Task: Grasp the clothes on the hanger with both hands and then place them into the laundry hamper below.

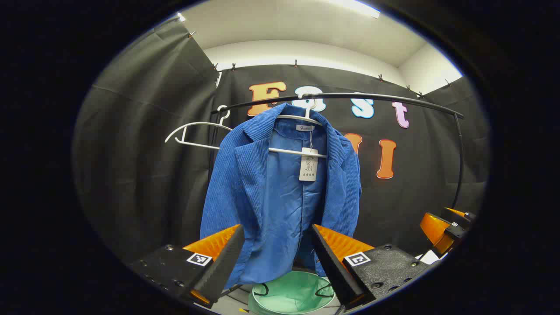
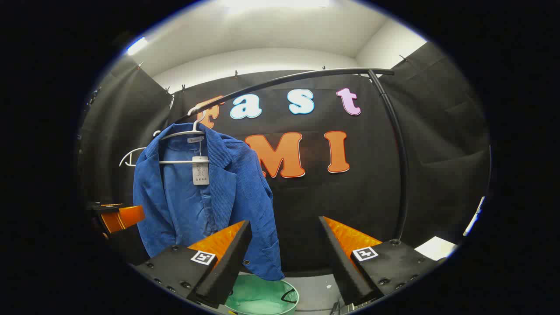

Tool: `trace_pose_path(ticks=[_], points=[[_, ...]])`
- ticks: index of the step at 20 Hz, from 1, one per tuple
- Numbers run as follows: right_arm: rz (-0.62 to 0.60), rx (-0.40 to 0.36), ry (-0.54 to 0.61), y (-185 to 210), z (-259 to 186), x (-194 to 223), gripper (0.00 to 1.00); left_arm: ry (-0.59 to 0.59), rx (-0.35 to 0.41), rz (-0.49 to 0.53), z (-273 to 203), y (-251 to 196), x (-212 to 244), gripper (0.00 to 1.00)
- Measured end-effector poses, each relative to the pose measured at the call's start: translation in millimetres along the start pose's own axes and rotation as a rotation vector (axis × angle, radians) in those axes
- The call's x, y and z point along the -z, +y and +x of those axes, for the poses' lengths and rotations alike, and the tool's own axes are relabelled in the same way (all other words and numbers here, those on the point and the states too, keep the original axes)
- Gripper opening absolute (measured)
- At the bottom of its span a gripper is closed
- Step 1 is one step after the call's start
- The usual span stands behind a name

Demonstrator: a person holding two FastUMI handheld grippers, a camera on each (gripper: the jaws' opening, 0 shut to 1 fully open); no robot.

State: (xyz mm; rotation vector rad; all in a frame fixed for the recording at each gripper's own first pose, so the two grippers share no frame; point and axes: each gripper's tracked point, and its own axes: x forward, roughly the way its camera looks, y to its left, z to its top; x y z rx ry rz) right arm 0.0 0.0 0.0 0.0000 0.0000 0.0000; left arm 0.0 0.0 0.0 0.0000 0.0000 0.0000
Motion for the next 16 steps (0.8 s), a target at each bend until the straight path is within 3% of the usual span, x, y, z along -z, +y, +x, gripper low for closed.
trace_pose_path(ticks=[3, 4, 5, 15, 16], points=[[-0.01, -0.006, -0.003, -5, 3, -2, 0.92, -0.003, -0.006, 0.002, 3, -6, -1, 0.95], [-0.014, -0.007, -0.004, -7, 5, -2, 0.98, -0.002, -0.008, 0.004, 4, -8, -1, 0.95], [-0.015, -0.007, -0.002, -10, 6, -1, 0.92, -0.001, -0.01, 0.006, 5, -10, -1, 0.95], [-0.006, 0.014, 0.047, -22, 9, 7, 0.92, 0.025, 0.025, 0.005, 10, -31, 4, 0.92], [-0.004, 0.014, 0.048, -20, 8, 7, 0.91, 0.021, 0.034, 0.003, 11, -33, 2, 0.98]])
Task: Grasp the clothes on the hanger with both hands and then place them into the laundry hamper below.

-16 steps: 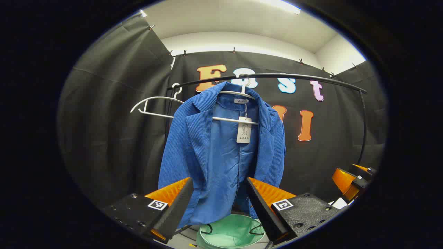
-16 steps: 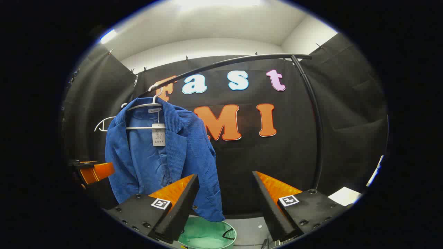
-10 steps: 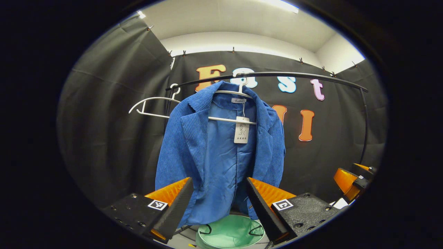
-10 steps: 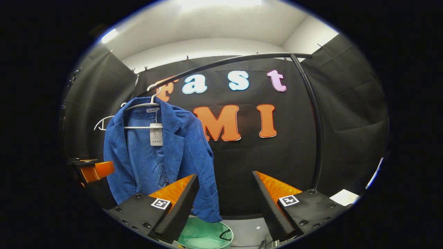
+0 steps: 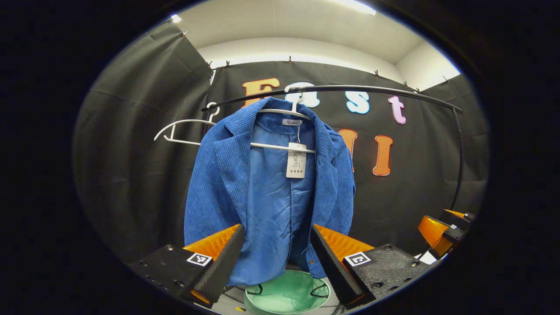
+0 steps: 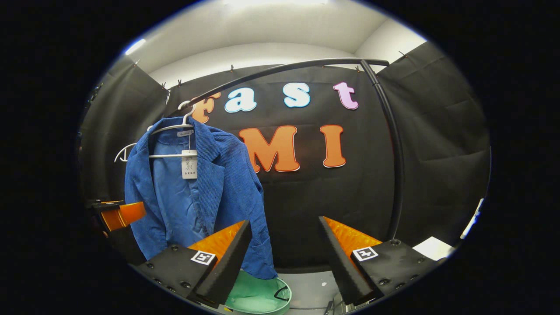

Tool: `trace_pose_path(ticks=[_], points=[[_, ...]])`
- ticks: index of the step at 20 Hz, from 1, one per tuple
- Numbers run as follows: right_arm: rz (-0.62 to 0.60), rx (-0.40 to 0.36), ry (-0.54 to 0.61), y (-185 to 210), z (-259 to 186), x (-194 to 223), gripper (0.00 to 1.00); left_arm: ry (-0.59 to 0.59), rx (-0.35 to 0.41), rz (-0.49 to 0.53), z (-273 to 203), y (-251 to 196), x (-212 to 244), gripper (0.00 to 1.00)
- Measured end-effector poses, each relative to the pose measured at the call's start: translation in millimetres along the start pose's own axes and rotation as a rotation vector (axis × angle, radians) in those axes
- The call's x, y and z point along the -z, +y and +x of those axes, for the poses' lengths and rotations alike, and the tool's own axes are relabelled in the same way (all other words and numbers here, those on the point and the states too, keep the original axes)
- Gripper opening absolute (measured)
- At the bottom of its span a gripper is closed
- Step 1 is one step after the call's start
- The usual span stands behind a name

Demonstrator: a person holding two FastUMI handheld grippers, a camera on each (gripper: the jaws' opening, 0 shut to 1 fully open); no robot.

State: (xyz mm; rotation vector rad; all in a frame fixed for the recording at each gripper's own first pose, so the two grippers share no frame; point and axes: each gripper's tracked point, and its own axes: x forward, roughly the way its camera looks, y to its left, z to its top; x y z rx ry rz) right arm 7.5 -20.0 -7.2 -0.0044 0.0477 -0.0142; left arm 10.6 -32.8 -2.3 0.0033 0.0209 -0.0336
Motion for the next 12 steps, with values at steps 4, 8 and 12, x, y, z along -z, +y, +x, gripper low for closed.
trace_pose_path(ticks=[4, 8, 12], points=[[0.011, 0.032, -0.013, 3, -2, -2, 0.91, -0.016, 0.026, 0.014, 4, 0, -5, 0.95], [-0.003, 0.037, -0.013, 10, -4, -3, 0.92, 0.0, 0.039, -0.009, 5, 4, -1, 0.92], [-0.008, 0.051, -0.011, 11, -6, -2, 0.92, 0.008, 0.037, -0.016, 8, 10, 1, 0.95]])
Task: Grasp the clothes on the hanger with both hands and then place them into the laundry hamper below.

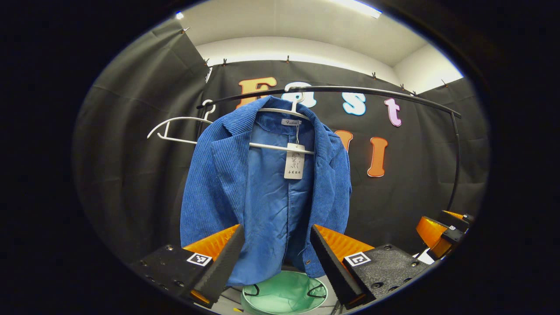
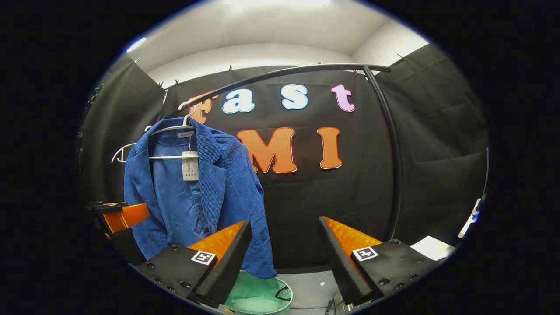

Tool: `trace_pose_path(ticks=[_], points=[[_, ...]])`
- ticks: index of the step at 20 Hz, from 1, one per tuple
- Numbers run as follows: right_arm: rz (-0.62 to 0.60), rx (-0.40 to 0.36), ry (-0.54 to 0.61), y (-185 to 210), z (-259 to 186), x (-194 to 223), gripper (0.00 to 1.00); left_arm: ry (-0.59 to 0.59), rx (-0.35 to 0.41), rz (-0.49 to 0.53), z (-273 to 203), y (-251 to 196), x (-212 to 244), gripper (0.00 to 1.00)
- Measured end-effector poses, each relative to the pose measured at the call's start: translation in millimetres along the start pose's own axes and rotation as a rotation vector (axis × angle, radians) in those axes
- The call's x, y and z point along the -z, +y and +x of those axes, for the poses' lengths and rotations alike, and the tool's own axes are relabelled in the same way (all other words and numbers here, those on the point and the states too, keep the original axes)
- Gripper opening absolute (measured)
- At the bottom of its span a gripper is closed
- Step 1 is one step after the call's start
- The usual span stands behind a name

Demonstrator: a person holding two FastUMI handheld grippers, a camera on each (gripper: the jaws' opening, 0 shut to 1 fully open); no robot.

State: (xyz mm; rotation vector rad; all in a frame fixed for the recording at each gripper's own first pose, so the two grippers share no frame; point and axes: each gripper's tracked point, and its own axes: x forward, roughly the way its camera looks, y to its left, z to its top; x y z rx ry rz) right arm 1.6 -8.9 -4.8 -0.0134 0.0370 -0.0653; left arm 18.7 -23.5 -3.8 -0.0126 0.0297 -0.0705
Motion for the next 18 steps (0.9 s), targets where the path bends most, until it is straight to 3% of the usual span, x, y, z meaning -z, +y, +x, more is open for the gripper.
trace_pose_path(ticks=[18], points=[[0.004, 0.046, 0.022, 2, 12, 4, 0.91, 0.016, 0.065, 0.015, 16, -9, 3, 0.95]])
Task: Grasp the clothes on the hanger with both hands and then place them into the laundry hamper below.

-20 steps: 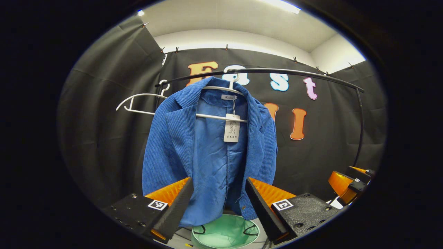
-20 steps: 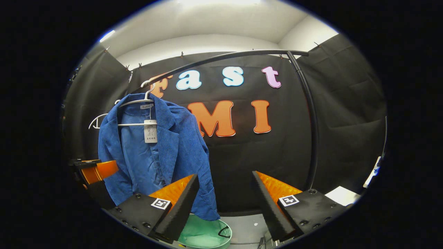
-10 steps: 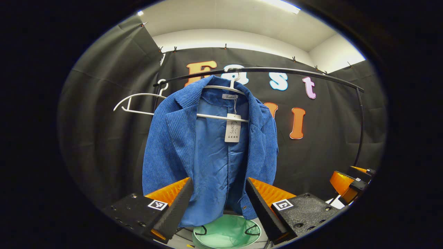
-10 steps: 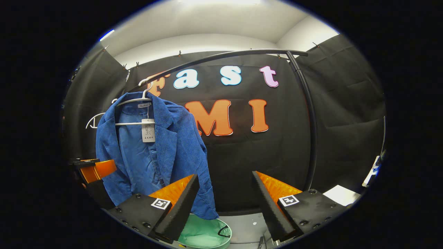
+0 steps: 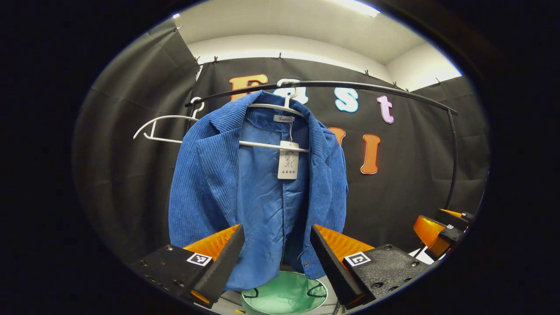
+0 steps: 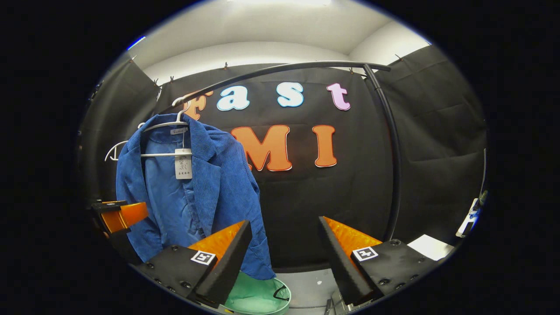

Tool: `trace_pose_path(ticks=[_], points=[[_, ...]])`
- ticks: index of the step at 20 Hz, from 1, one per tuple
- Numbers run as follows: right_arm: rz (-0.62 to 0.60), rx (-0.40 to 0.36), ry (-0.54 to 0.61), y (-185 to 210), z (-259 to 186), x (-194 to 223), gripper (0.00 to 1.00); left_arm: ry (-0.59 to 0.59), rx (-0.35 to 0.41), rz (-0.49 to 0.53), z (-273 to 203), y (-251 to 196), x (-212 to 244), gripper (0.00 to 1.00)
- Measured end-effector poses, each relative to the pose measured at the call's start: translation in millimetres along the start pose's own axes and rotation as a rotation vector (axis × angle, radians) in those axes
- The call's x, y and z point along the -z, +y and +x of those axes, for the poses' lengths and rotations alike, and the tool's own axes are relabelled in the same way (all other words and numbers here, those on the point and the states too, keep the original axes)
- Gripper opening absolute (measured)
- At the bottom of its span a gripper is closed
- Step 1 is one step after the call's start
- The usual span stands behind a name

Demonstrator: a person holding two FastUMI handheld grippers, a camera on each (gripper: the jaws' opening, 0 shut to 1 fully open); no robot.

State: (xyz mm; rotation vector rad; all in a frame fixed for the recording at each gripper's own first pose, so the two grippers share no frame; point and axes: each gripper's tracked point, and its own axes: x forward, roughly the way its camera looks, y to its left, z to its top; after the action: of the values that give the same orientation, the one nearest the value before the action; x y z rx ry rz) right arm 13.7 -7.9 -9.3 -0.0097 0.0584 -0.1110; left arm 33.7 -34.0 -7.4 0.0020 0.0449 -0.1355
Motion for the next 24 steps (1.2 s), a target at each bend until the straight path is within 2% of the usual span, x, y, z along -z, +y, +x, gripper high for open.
trace_pose_path(ticks=[4, 5, 7, 10, 16, 18, 19, 20, 21, 24], points=[[-0.002, 0.011, 0.012, -1, -1, 3, 0.91, 0.009, 0.002, -0.005, 1, 0, 2, 0.95], [-0.004, 0.012, 0.01, -1, -1, 4, 0.91, 0.009, 0.001, -0.004, 0, 1, 2, 0.92], [-0.005, 0.012, 0.019, 0, 0, 6, 0.92, 0.009, -0.002, -0.005, 0, 3, 2, 0.95], [-0.001, 0.012, 0.01, 3, 1, 2, 0.92, 0.008, -0.014, -0.005, -1, 7, 1, 0.92], [-0.003, 0.011, 0.038, 3, 4, 7, 0.91, 0.012, -0.024, -0.012, 0, 9, 1, 0.95], [-0.001, 0.023, 0.076, -1, 5, 12, 0.91, 0.062, -0.01, 0.004, 0, 5, 8, 0.94], [0.005, 0.026, 0.085, -3, 5, 10, 0.98, 0.096, -0.005, 0.006, 1, 5, 11, 0.92], [0.016, 0.033, 0.086, -5, 7, 5, 0.98, 0.124, 0.002, -0.005, 0, 5, 11, 0.92], [0.026, 0.041, 0.083, -7, 7, 0, 0.98, 0.132, 0.005, -0.025, -1, 5, 7, 0.92], [0.021, 0.06, 0.064, -14, 8, -22, 0.98, 0.058, 0.002, -0.063, 2, 8, -26, 0.93]])
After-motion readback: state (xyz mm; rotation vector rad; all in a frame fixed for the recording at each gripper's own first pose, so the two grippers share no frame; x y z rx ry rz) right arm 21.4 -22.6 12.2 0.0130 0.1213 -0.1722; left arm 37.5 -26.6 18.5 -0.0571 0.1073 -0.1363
